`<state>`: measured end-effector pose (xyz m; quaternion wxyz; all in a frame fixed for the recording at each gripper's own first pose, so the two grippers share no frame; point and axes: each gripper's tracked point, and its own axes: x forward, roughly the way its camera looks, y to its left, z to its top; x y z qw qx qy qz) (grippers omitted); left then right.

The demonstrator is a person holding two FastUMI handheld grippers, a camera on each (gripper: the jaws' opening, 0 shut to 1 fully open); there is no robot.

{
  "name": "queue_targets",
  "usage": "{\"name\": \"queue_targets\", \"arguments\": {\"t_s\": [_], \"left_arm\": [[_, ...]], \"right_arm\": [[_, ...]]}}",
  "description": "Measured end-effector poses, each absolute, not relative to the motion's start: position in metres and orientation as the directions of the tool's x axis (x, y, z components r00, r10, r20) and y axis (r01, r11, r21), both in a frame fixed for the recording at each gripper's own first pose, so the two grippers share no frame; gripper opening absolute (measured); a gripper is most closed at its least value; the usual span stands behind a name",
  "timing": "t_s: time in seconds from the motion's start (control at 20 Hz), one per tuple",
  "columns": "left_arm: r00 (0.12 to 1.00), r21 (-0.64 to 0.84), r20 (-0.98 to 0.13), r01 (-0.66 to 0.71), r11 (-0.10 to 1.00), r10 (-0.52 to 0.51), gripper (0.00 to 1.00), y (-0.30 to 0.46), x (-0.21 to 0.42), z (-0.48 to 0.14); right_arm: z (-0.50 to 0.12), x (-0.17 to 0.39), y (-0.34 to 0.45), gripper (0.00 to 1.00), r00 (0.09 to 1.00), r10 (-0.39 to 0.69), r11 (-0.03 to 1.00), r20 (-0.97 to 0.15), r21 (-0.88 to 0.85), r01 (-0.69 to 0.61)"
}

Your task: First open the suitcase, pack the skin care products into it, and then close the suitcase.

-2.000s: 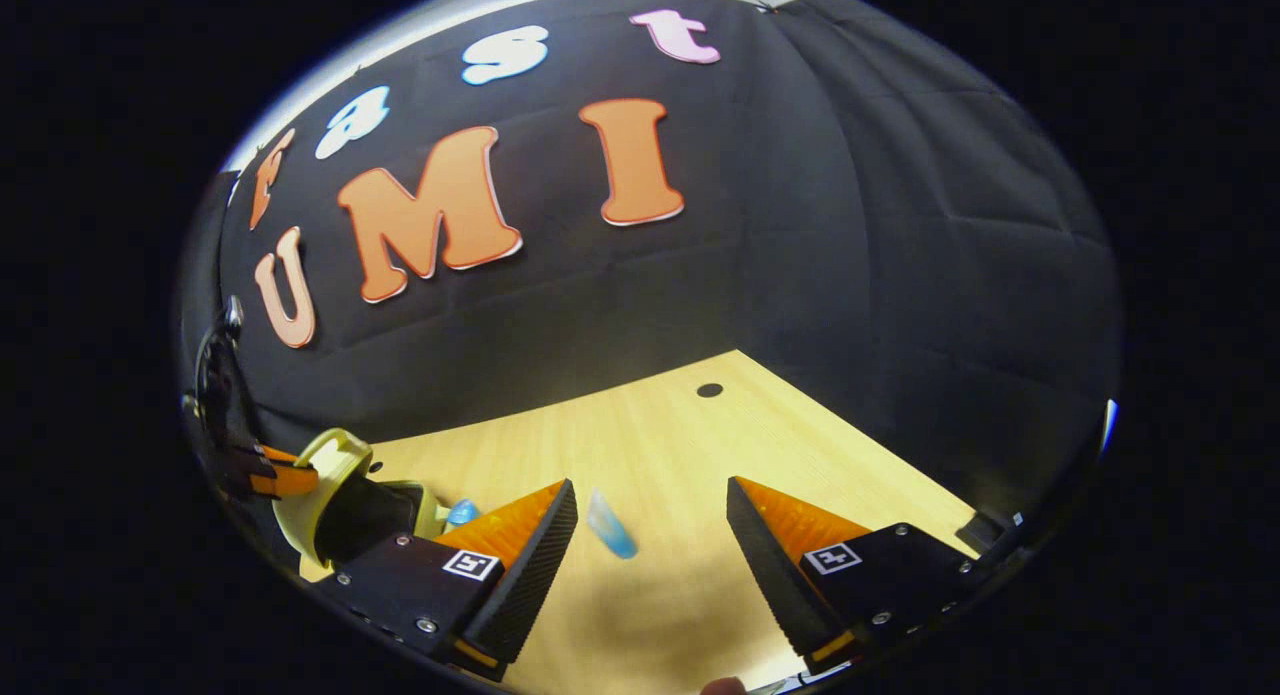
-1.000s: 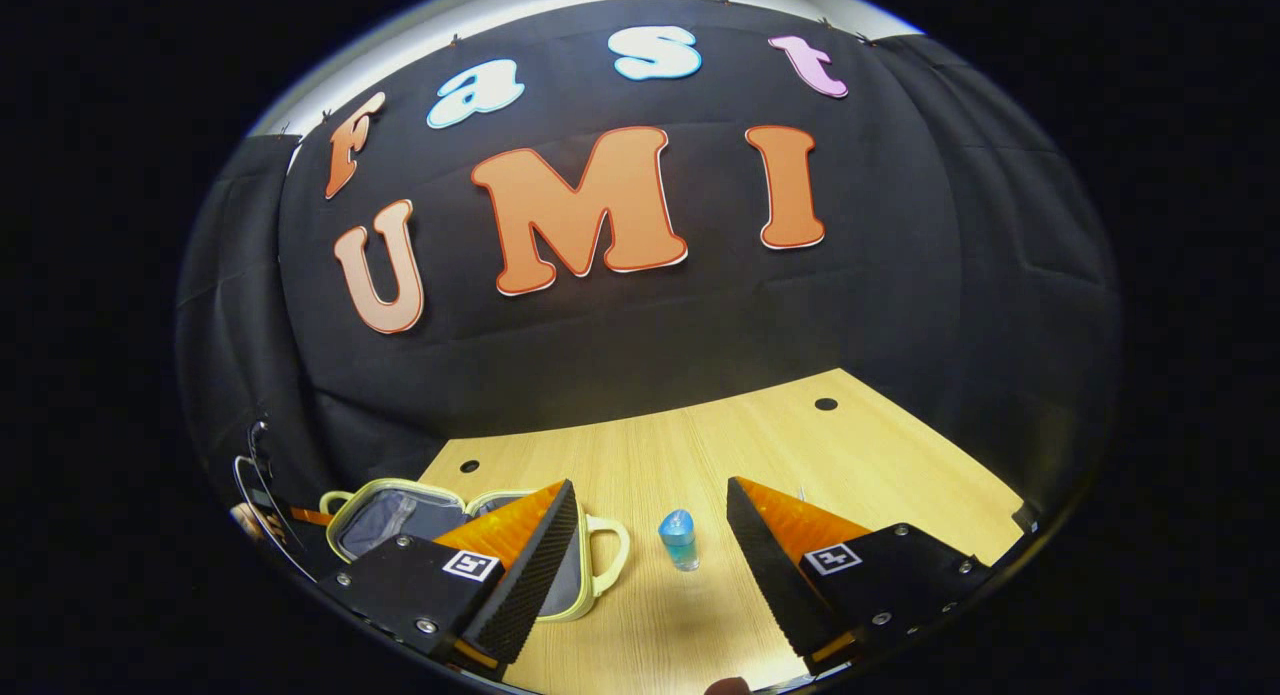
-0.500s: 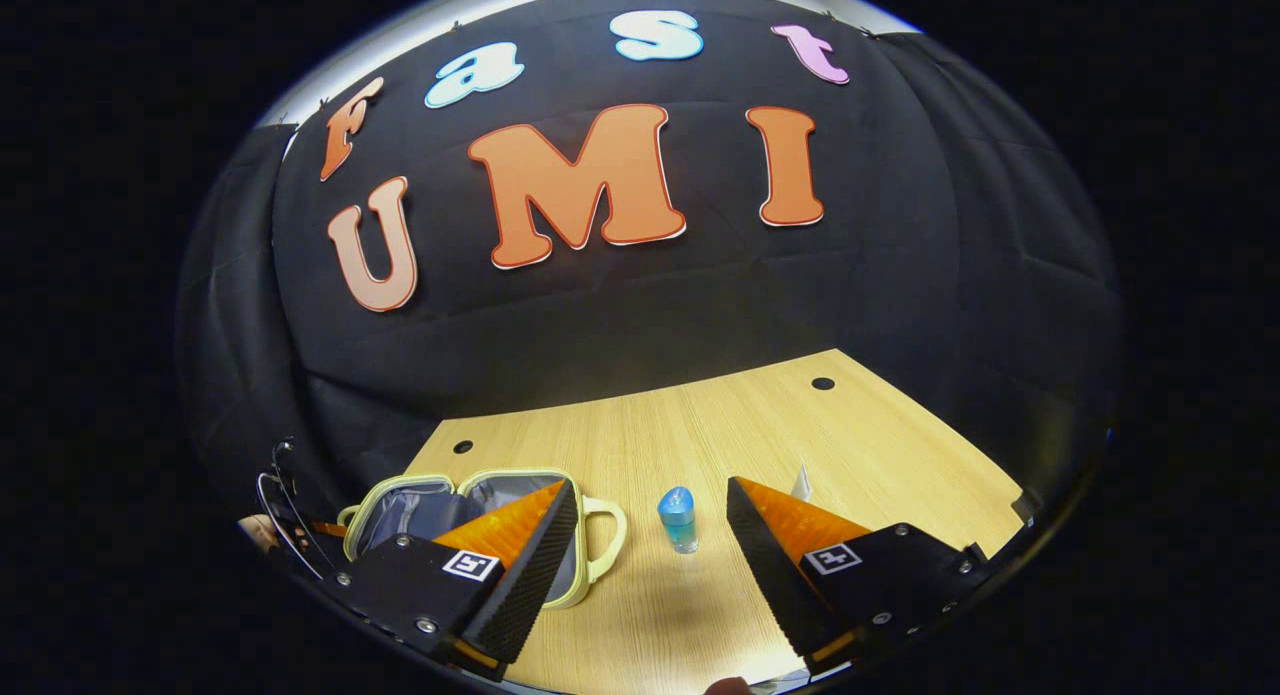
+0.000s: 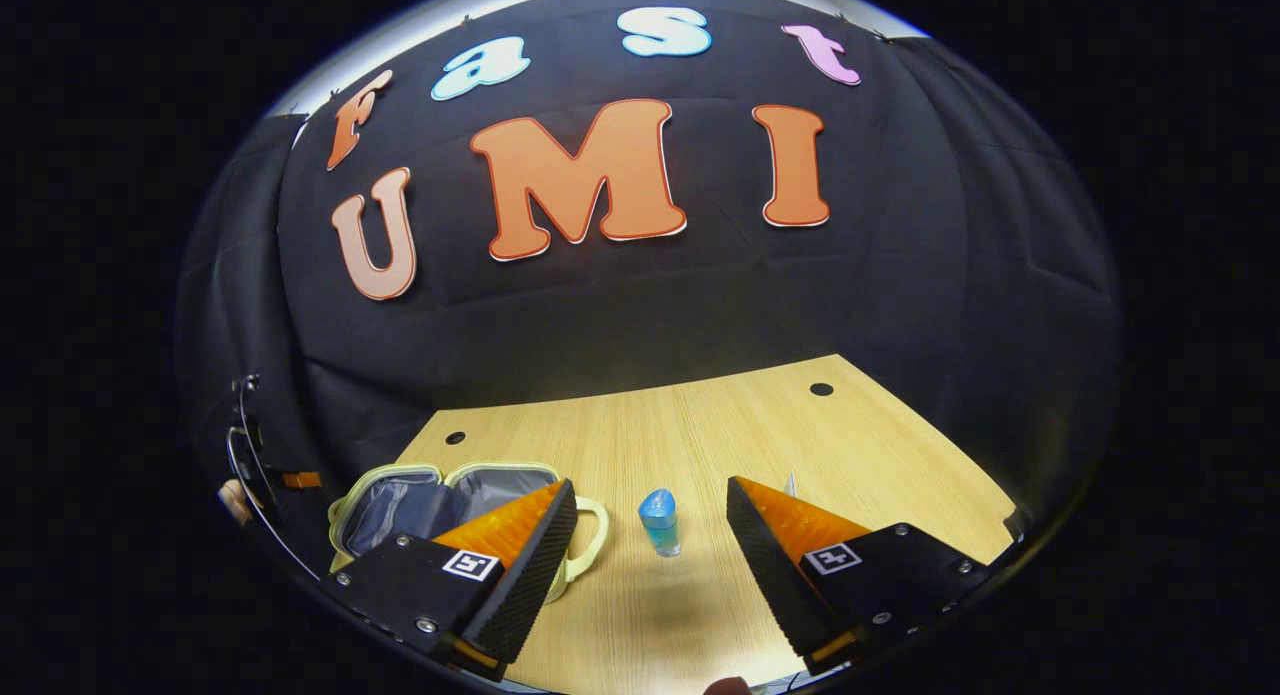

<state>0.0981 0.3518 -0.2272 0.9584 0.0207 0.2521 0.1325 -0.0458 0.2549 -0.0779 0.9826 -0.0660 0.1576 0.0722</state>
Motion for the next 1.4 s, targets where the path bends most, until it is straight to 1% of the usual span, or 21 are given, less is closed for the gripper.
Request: {"name": "queue_targets", "arguments": {"t_s": [0.1, 0.15, 0.25, 0.35, 0.4, 0.5, 0.55, 0.6, 0.7, 0.8, 0.9, 1.0, 1.15, 1.4], "left_arm": [[0.882, 0.106, -0.394, -0.236, 0.966, 0.259, 0.98, 0.3, 0.108, -0.18], [0.913, 0.095, -0.327, -0.224, 0.97, 0.243, 0.98, 0.269, 0.109, -0.151], [0.957, 0.091, -0.208, -0.185, 0.978, 0.2, 0.97, 0.2, 0.109, -0.09], [0.982, 0.098, -0.113, -0.139, 0.986, 0.149, 0.97, 0.132, 0.102, -0.048], [0.991, 0.087, -0.086, -0.096, 0.992, 0.104, 0.97, 0.092, 0.103, -0.035], [0.997, 0.096, -0.047, -0.053, 0.994, 0.058, 0.97, 0.039, 0.104, -0.025], [0.997, 0.112, -0.011, -0.074, 0.991, 0.076, 0.97, 0.017, 0.101, -0.019], [0.998, 0.124, 0.002, -0.06, 0.99, 0.06, 0.97, -0.006, 0.098, -0.018], [1.0, 0.124, 0.003, -0.013, 0.992, 0.013, 0.97, -0.071, 0.102, -0.029], [0.999, 0.111, 0.0, 0.043, 0.993, -0.043, 0.97, -0.12, 0.113, -0.046], [0.991, 0.085, -0.026, 0.135, 0.987, -0.133, 0.97, -0.183, 0.128, -0.083], [0.979, 0.04, -0.057, 0.198, 0.979, -0.195, 0.97, -0.223, 0.132, -0.116], [0.971, 0.037, -0.091, 0.226, 0.973, -0.222, 0.98, -0.262, 0.145, -0.167], [0.971, 0.103, -0.149, 0.202, 0.974, -0.185, 0.97, -0.285, 0.168, -0.248]], "right_arm": [[-0.072, -0.038, 0.243, 0.95, 0.939, 0.141, 0.976, -0.312, -0.117, -0.186], [-0.067, -0.029, 0.234, 0.95, 0.939, 0.155, 0.97, -0.308, -0.133, -0.203], [-0.059, -0.011, 0.219, 0.95, 0.934, 0.18, 0.964, -0.308, -0.135, -0.23], [-0.053, 0.002, 0.206, 0.95, 0.934, 0.195, 0.963, -0.298, -0.122, -0.24], [-0.053, 0.006, 0.202, 0.95, 0.931, 0.203, 0.962, -0.302, -0.115, -0.247], [-0.053, 0.014, 0.192, 0.95, 0.931, 0.205, 0.959, -0.302, -0.128, -0.253], [-0.052, 0.023, 0.183, 0.95, 0.937, 0.197, 0.955, -0.287, -0.16, -0.249], [-0.051, 0.029, 0.178, 0.95, 0.942, 0.188, 0.954, -0.277, -0.178, -0.242], [-0.053, 0.039, 0.168, 0.95, 0.947, 0.174, 0.952, -0.271, -0.201, -0.233], [-0.059, 0.035, 0.164, 0.95, 0.939, 0.184, 0.952, -0.291, -0.184, -0.243], [-0.07, 0.031, 0.144, 0.95, 0.94, 0.159, 0.949, -0.301, -0.216, -0.229], [-0.081, 0.027, 0.131, 0.95, 0.932, 0.142, 0.949, -0.334, -0.222, -0.224], [-0.084, 0.027, 0.114, 0.95, 0.931, 0.117, 0.951, -0.346, -0.231, -0.205], [-0.095, 0.029, 0.087, 0.95, 0.922, 0.078, 0.955, -0.379, -0.237, -0.178]]}}
